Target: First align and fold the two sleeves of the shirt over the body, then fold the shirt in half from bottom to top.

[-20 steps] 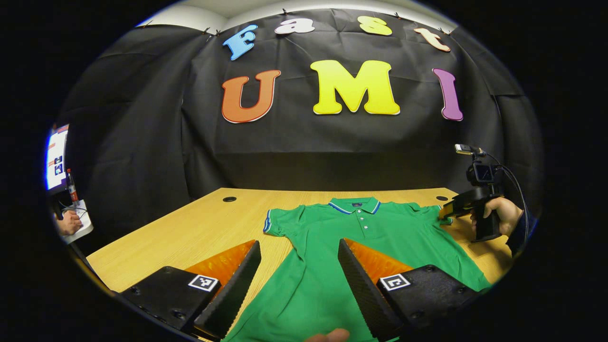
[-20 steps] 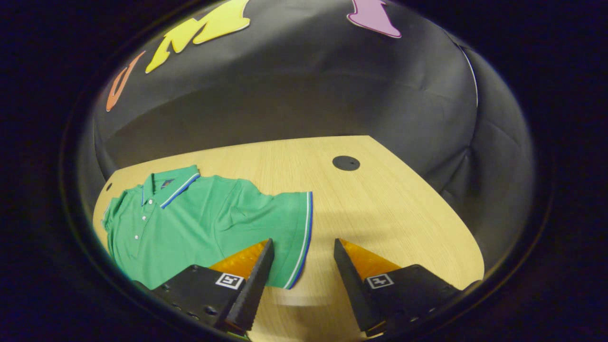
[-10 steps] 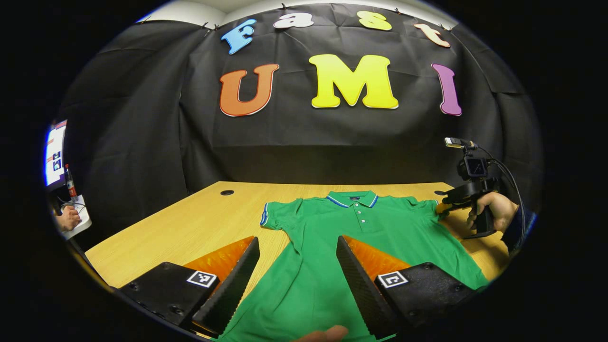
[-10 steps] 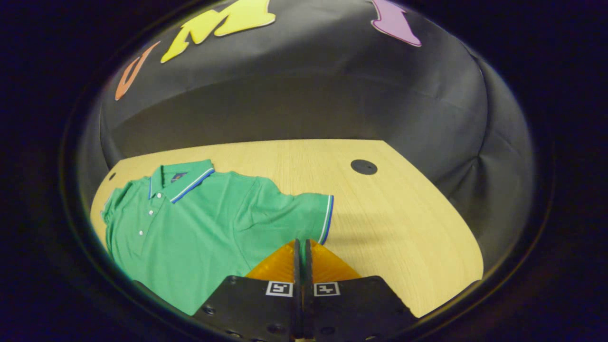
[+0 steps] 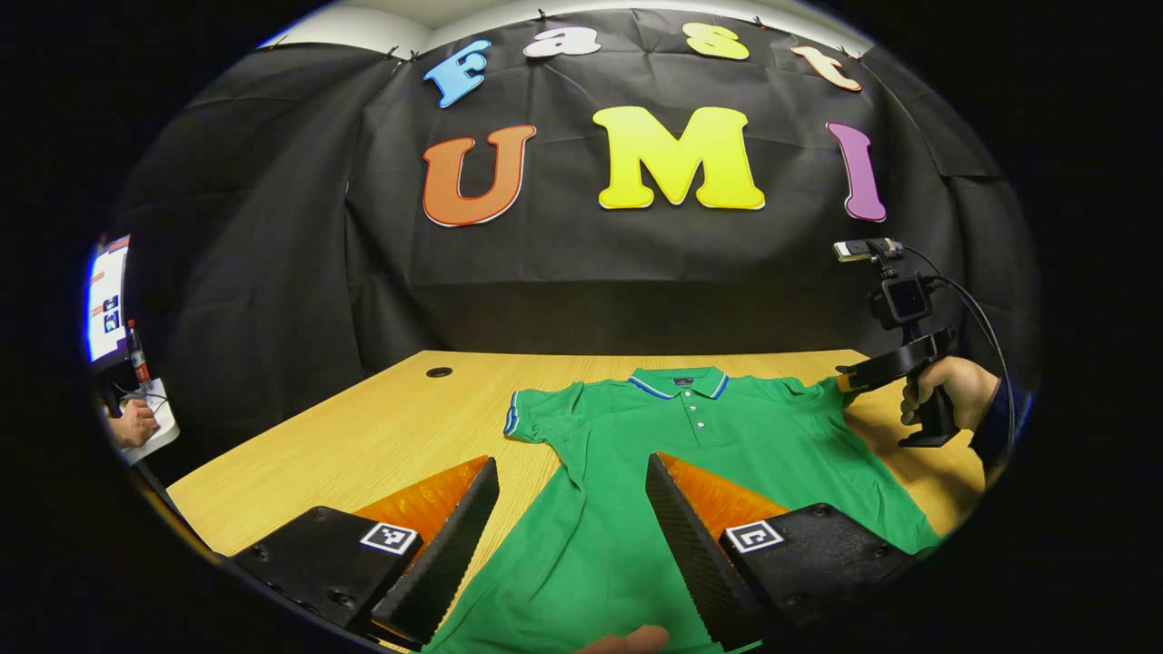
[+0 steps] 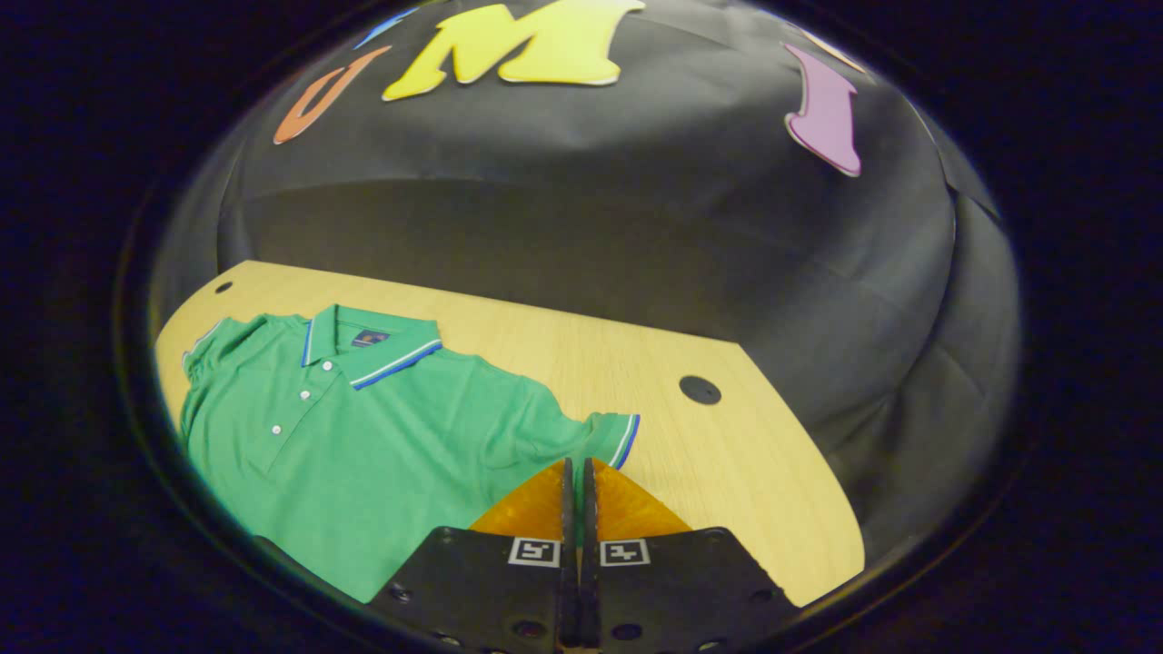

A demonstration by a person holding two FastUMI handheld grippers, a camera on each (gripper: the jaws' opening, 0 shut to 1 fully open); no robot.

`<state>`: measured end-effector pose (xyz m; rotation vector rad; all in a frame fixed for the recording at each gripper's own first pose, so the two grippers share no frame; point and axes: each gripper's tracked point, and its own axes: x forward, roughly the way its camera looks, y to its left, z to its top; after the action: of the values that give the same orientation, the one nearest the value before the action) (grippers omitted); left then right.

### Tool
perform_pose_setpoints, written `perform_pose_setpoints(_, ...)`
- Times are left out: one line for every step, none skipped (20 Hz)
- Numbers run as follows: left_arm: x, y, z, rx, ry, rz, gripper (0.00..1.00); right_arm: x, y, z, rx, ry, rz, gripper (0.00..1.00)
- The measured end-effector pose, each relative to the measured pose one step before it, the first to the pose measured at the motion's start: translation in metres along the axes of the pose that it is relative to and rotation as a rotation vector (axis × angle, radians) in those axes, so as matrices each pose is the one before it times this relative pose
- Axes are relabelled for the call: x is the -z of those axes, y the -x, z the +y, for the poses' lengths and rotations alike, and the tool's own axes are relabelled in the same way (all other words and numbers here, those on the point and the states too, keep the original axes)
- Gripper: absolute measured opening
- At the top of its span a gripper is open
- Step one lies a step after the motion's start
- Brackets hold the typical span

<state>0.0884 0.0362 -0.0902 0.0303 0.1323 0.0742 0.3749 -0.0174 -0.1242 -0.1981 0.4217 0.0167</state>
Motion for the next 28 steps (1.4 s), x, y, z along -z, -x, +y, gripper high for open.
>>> perform_pose_setpoints(0.00101, 0.00085, -0.00025, 0.00361, 0.00577, 0.00254, 1.0, -0.00742, 0.00227, 0.00858, -0.00574, 0.04376, -0.02897, 0.01)
perform_pose_setpoints(0.00153, 0.00027, -0.00143, 0.00301, 0.00299, 0.00453, 1.0, -0.00701, 0.00266, 0.01002, -0.0076, 0.0332, -0.02358, 0.01)
perform_pose_setpoints(0.0011, -0.00011, -0.00032, 0.00148, 0.00319, 0.00609, 1.0, -0.00414, 0.00404, 0.0104, -0.0107, 0.02152, -0.01252, 0.01)
perform_pose_setpoints(0.00102, 0.00043, -0.00055, 0.00301, 0.00346, 0.00404, 1.0, -0.00438, 0.00306, 0.01173, -0.01963, 0.01235, -0.0076, 0.01)
perform_pose_setpoints(0.00061, -0.00071, -0.00016, 0.00353, 0.0026, 0.0052, 1.0, -0.00303, -0.0009, 0.01342, -0.01604, 0.00832, -0.00496, 0.01)
perform_pose_setpoints(-0.00071, 0.00046, -0.00001, 0.00181, 0.00058, 0.0018, 1.0, -0.00193, 0.0006, 0.01208, -0.01825, 0.00708, -0.00063, 0.01)
perform_pose_setpoints(0.00032, -0.00069, 0.00011, -0.00077, -0.00084, -0.00145, 1.0, 0.00014, -0.00013, 0.0131, -0.0181, 0.00321, 0.00049, 0.01)
perform_pose_setpoints(-0.00096, 0.00015, 0.00011, -0.00241, -0.00249, -0.00176, 1.0, -0.00057, 0.00083, 0.01216, -0.01803, 0.00682, -0.00018, 0.01)
perform_pose_setpoints(0.00028, -0.00015, 0.00025, -0.00251, -0.00368, -0.00178, 1.0, 0.00127, 0.00134, 0.01139, -0.01598, 0.00883, 0.00131, 0.01)
perform_pose_setpoints(-0.00107, 0.00002, 0.00055, -0.00396, -0.00281, -0.00452, 1.0, 0.00054, 0.00218, 0.01102, -0.01667, 0.01, -0.00664, 0.02)
perform_pose_setpoints(-0.00026, -0.00005, 0.00022, -0.0051, -0.00253, -0.00163, 1.0, 0.00017, 0.00242, 0.0115, -0.02697, 0.00946, -0.01045, 0.06)
perform_pose_setpoints(-0.00023, -0.00015, 0.00027, -0.00358, -0.00316, -0.00081, 1.0, -0.00169, 0.00359, 0.00905, -0.01626, 0.00427, -0.01702, 0.25)
perform_pose_setpoints(-0.00068, 0.00029, 0.0006, -0.0034, -0.00139, -0.00154, 1.0, -0.00538, 0.00732, 0.00669, -0.0169, -0.00043, -0.02677, 0.54)
perform_pose_setpoints(-0.00048, -0.00026, 0.00055, -0.00467, 0.00007, 0.00042, 1.0, -0.00526, 0.00619, 0.00404, -0.00427, -0.00543, -0.02391, 0.83)
perform_pose_setpoints(0.00037, 0.00007, 0.00031, -0.00315, -0.00036, 0.00156, 1.0, -0.00213, 0.00685, 0.00078, -0.00078, -0.0117, -0.01606, 0.91)
perform_pose_setpoints(-0.0003, 0.00002, 0.00139, -0.00676, -0.0016, 0.00078, 1.0, -0.00461, 0.0077, 0.00159, -0.00709, -0.01464, -0.01342, 0.87)
perform_pose_setpoints(-0.00105, -0.00012, 0.0013, -0.01347, -0.00141, 0.00179, 1.0, -0.00312, 0.00763, 0.00076, -0.0053, -0.01538, -0.01777, 0.95)
perform_pose_setpoints(-0.00057, 0.00048, 0.00188, -0.01523, 0.00366, 0.00253, 1.0, -0.00535, 0.01019, -0.00032, -0.00475, -0.01503, -0.01878, 0.96)
perform_pose_setpoints(-0.00122, 0.00016, -0.00046, -0.00896, 0.00875, 0.00269, 1.0, -0.00435, 0.01172, -0.00153, -0.00386, -0.01296, -0.01693, 0.96)
perform_pose_setpoints(0.00114, 0.00029, -0.00037, -0.00503, 0.0152, 0.0124, 1.0, -0.0044, 0.01063, -0.00278, 0.00404, -0.01446, -0.01919, 0.96)
perform_pose_setpoints(-0.00163, -0.00033, -0.00092, -0.0028, 0.01106, -0.00409, 1.0, -0.00432, 0.01285, -0.00382, 0.00599, -0.02012, -0.01769, 0.96)
perform_pose_setpoints(-0.00556, -0.00134, -0.00034, -0.00188, 0.01131, -0.01904, 1.0, -0.00414, 0.01329, -0.00307, 0.00462, -0.02848, -0.02077, 0.96)
perform_pose_setpoints(-0.00612, -0.00362, 0.00027, -0.00494, 0.01078, -0.01572, 1.0, -0.00205, 0.01076, -0.00375, 0.0132, -0.02581, -0.0083, 0.96)
perform_pose_setpoints(-0.00526, -0.00396, 0.0032, -0.00585, 0.00899, -0.00611, 1.0, -0.00227, 0.01336, -0.00481, 0.00988, -0.02483, -0.01194, 0.97)
perform_pose_setpoints(-0.0074, -0.00278, 0.00831, -0.00496, 0.0126, 0.00517, 1.0, -0.00211, 0.01511, -0.00542, 0.01306, -0.01779, -0.00705, 0.97)
perform_pose_setpoints(-0.00969, -0.00788, 0.00517, 0.00462, 0.01359, 0.01022, 1.0, -0.00253, 0.01517, -0.00652, 0.01512, -0.00649, -0.01561, 0.96)
perform_pose_setpoints(-0.00557, -0.01054, -0.00231, 0.01659, 0.01959, 0.01585, 1.0, -0.00299, 0.01676, -0.01142, 0.03263, 0.00564, -0.02078, 0.96)
perform_pose_setpoints(-0.0048, -0.01092, -0.00463, 0.02474, 0.01817, 0.02146, 1.0, -0.00451, 0.0143, -0.00988, 0.02428, -0.00002, -0.02377, 0.95)
